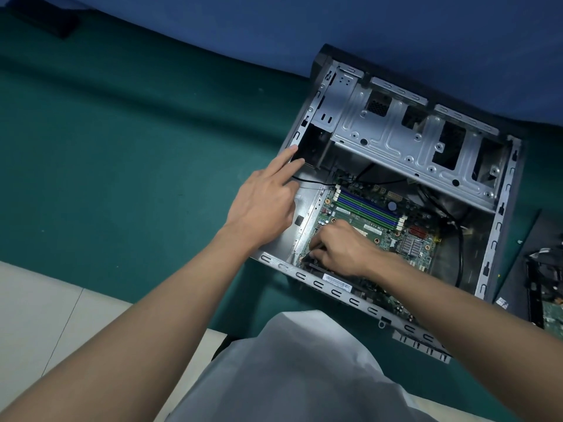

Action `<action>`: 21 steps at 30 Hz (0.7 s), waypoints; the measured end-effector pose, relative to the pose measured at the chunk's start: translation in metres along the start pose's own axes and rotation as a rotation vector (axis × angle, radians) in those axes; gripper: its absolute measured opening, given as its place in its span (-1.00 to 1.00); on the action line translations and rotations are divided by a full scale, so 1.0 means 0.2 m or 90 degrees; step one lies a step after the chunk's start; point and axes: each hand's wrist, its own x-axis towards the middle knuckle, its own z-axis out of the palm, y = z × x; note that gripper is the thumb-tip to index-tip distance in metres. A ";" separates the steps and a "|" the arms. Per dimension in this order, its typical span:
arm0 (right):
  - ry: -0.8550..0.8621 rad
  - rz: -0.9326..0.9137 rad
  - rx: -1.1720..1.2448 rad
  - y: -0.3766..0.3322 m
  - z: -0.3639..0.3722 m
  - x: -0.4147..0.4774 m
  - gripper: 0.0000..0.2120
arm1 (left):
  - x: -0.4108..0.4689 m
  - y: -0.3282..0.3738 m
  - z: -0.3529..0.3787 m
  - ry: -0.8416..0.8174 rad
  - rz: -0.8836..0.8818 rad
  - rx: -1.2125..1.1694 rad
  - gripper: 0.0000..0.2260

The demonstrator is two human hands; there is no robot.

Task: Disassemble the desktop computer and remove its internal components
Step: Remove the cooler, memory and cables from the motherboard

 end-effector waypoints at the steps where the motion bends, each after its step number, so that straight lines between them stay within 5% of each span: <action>1: 0.004 0.002 0.003 0.00 0.00 0.00 -0.84 | 0.00 0.00 0.00 0.001 0.001 0.000 -0.79; 21: -0.136 -0.054 -0.319 -0.12 -0.06 0.03 -0.62 | 0.00 0.00 0.01 0.011 0.000 -0.013 -0.78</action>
